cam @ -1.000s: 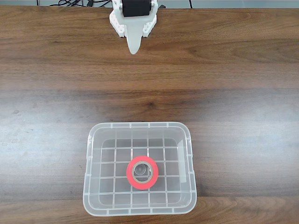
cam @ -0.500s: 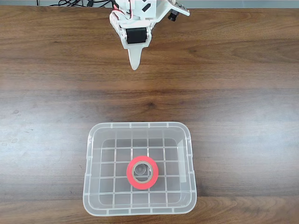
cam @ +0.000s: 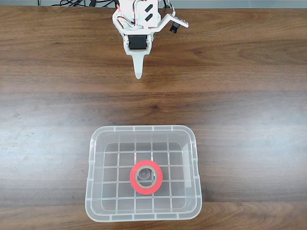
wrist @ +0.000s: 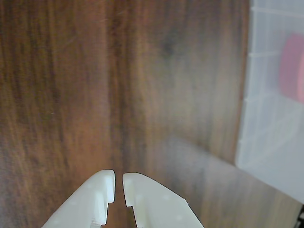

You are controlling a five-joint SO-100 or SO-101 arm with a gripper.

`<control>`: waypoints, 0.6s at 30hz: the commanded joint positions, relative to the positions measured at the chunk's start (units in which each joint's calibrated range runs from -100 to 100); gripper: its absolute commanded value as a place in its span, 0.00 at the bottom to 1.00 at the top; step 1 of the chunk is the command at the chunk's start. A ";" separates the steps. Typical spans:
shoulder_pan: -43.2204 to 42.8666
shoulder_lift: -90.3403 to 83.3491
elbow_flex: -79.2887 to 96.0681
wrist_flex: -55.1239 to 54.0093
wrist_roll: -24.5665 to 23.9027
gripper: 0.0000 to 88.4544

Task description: Grab the tape and place it in the box.

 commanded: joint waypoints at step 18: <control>0.33 -3.57 -0.48 2.10 -0.61 0.01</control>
